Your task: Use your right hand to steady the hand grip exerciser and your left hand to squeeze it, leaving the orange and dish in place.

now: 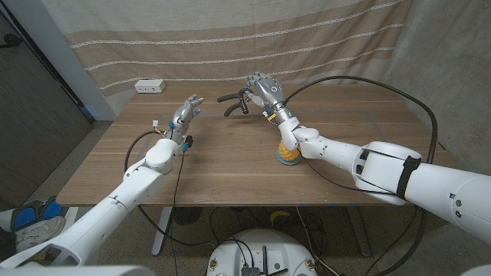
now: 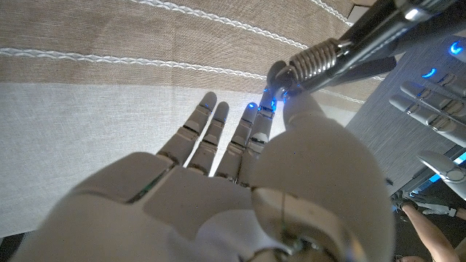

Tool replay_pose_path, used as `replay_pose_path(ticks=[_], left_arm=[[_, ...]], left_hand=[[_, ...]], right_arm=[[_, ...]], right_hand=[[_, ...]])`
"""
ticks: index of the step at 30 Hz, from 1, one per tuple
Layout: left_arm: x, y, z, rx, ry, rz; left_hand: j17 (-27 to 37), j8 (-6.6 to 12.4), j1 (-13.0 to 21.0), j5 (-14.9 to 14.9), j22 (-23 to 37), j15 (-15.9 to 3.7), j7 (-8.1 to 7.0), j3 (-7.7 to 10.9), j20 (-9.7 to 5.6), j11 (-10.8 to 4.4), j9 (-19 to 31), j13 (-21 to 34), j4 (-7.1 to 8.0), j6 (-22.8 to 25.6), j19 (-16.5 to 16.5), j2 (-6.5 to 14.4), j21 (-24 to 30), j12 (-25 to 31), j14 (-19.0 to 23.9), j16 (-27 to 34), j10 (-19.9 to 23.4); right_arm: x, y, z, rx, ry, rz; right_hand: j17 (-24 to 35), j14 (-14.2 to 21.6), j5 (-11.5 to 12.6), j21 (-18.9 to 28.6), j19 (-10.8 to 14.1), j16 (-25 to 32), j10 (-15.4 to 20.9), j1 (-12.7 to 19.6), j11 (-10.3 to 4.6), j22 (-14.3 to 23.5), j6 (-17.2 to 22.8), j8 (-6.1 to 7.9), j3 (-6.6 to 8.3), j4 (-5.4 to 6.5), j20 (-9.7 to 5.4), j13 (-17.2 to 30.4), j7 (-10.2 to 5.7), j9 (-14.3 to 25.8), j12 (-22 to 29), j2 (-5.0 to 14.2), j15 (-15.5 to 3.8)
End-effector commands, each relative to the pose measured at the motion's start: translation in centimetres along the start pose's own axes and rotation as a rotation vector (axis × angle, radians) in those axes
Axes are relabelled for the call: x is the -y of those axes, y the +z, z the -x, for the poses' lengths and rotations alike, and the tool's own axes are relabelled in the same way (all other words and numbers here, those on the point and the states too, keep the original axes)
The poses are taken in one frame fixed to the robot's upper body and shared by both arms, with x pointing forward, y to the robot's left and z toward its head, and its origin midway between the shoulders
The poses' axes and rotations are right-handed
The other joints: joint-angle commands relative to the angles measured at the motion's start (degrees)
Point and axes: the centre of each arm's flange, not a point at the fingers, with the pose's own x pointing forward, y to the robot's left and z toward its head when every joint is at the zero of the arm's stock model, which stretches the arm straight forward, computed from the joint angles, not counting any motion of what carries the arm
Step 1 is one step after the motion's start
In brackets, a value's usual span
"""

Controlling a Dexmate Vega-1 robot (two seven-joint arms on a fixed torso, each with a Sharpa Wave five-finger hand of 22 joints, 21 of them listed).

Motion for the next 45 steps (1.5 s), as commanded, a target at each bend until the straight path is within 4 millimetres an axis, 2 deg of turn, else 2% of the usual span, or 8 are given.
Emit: replay_pose_path(ticks=[1, 9, 23, 45], left_arm=[[-0.3, 1.9, 0.3, -0.003, 0.061, -0.258], [0.1, 3.1, 0.0, 0.030, 0.055, -0.321], [0.6, 3.6, -0.5, 0.050, 0.035, -0.325], [1.0, 4.7, -0.2, 0.066, 0.072, -0.422]], left_hand=[[0.30, -0.08, 1.11, -0.19, 0.18, 0.49, 0.14, -0.04, 0.16, 0.06, 0.33, 0.33, -0.21, -1.00, -0.03, -0.01, -0.11, -0.09, -0.32, 0.02, -0.61], [0.32, 0.16, 1.72, -0.22, 0.18, 0.52, 0.01, -0.07, -0.14, -0.25, 0.37, 0.37, -0.22, -1.09, 0.22, -0.45, -0.03, 0.02, -0.06, 0.12, -0.58], [0.36, 0.38, 2.68, -0.26, 0.19, 0.26, -0.05, -0.18, -0.23, -0.36, 0.40, 0.42, -0.19, -1.41, 0.28, -1.17, -0.02, 0.01, -0.28, 0.02, -0.95], [0.39, 0.60, 4.38, -0.24, 0.20, 0.45, -0.05, -0.32, -0.20, -0.31, 0.44, 0.48, -0.14, -2.12, -0.07, -2.27, -0.17, -0.01, -0.81, -0.09, -1.73]], right_arm=[[1.0, 0.5, -0.5, -0.008, 0.004, 0.029], [1.5, 0.7, -0.8, -0.024, -0.008, 0.024], [3.4, 0.6, -1.2, -0.001, -0.122, 0.053], [6.7, 1.1, -3.4, 0.035, -0.187, 0.160]], right_hand=[[0.16, 0.07, 0.37, 0.39, -0.17, -0.35, 0.07, 0.60, -0.49, 0.31, -0.27, 4.21, -0.11, 0.13, -3.81, 0.28, -0.27, 9.00, -0.15, 2.39, -10.71], [0.16, 0.01, 0.44, 0.41, -0.28, -0.54, 0.10, 0.50, -0.53, 0.32, -0.29, 4.65, -0.19, 0.11, -3.64, 0.49, -0.26, 9.50, -0.19, 2.38, -10.70], [0.24, 0.01, 0.56, 0.51, -0.38, -0.76, 0.29, 0.29, -0.57, 0.32, -0.56, 5.20, -0.33, 0.09, -3.48, 0.91, -0.30, 10.12, -0.24, 2.46, -10.75], [0.49, -0.39, 0.68, 0.59, -0.76, -1.17, 0.25, 0.16, -0.57, 0.32, -0.76, 5.60, -0.63, -0.06, -3.70, 1.59, -0.67, 10.15, -0.53, 2.49, -10.76]])
